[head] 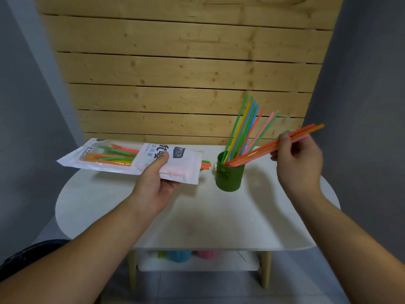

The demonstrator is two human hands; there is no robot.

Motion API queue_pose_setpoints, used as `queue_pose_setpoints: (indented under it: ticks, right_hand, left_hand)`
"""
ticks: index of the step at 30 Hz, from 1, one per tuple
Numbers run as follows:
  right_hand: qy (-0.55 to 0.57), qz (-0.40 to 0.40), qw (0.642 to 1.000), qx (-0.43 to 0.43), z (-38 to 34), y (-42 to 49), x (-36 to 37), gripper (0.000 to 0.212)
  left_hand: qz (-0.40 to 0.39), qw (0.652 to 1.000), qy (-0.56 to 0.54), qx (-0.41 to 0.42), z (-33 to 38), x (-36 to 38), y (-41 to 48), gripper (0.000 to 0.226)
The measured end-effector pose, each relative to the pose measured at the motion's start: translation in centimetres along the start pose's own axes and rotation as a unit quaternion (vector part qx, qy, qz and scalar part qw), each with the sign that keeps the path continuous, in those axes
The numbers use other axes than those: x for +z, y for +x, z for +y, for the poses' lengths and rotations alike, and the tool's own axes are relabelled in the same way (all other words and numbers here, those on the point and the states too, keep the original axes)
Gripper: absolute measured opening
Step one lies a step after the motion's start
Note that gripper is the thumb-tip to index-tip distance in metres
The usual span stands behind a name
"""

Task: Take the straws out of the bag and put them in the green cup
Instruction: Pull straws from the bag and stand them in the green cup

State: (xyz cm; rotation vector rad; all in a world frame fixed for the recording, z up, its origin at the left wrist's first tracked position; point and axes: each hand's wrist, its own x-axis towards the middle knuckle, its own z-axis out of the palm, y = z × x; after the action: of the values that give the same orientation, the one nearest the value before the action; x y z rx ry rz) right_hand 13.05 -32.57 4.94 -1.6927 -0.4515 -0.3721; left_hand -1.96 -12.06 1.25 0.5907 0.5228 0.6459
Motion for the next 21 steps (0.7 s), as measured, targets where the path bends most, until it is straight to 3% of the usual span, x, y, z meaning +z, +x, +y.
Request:
queue_pose_setpoints:
  ticks: [9, 17, 21]
  right_hand:
    - [-0.003, 0.022, 1.0, 0.018, -0.1, 2.9, 2.2, 0.028]
    - [-0.022, -0.038, 0.999, 0.029, 1.4, 3.2, 3.4, 0.02]
    - [0.018, -0.014, 0.998, 0.062, 1.7, 3.9, 3.9, 0.02]
  left_hand:
    - [-0.009, 1.0, 0.027, 0.003, 0.4, -0.5, 0.0, 0.022]
    - [-0.013, 0.999, 0.039, 0.006, 0.3, -0.5, 0.3, 0.028]
    - [-0.015, 0.999, 0.035, 0.005, 0.1, -0.4, 0.2, 0.03]
